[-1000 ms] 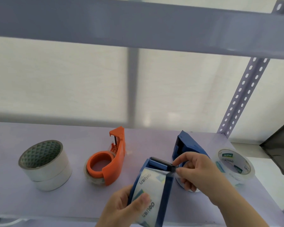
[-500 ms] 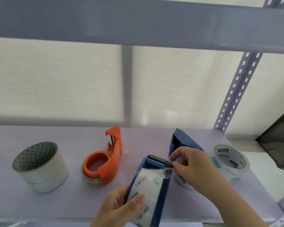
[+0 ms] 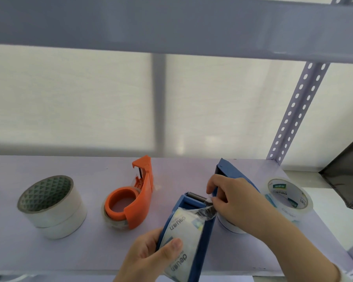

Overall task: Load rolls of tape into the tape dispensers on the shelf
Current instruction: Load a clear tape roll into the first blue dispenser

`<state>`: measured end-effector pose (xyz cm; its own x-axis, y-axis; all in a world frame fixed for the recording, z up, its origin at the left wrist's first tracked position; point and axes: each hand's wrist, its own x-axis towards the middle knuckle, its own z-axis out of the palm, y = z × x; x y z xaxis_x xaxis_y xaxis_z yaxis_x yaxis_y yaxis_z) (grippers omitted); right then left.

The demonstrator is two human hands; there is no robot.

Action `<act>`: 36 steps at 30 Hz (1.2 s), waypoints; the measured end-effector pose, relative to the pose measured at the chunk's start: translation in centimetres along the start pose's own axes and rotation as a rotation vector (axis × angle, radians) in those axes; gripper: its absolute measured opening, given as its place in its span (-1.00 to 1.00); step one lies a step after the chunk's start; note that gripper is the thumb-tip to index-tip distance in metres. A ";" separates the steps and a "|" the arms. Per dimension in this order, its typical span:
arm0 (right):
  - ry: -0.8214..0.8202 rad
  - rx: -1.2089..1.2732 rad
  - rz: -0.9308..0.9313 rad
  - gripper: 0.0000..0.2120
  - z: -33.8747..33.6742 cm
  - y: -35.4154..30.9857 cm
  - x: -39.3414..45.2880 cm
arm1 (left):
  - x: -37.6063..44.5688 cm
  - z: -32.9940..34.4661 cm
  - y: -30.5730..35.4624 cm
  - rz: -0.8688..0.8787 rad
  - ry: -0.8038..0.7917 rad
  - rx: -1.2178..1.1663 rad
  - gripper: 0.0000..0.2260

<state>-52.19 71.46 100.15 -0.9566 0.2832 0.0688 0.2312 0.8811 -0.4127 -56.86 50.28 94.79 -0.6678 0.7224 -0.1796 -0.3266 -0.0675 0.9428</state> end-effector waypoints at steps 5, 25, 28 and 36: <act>0.010 -0.015 -0.140 -0.78 -0.4 0.3 0.0 | 0.1 0.0 0.1 0.004 -0.006 -0.004 -0.57; 0.106 -0.233 -0.371 -0.70 0.8 1.5 -1.1 | 0.3 -0.2 0.3 -0.001 -0.036 -0.012 -0.59; 0.115 -0.329 -0.396 -0.69 1.1 1.6 -1.5 | 0.4 -0.1 0.5 0.018 -0.024 -0.042 -0.58; 0.194 -0.333 -0.319 -0.61 2.5 2.1 -1.5 | 0.3 0.3 0.8 0.017 0.074 -0.061 -0.55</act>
<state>-50.74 71.93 96.95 -0.9455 0.0178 0.3252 0.0073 0.9994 -0.0336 -57.12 50.69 95.55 -0.7204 0.6682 -0.1860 -0.3533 -0.1228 0.9274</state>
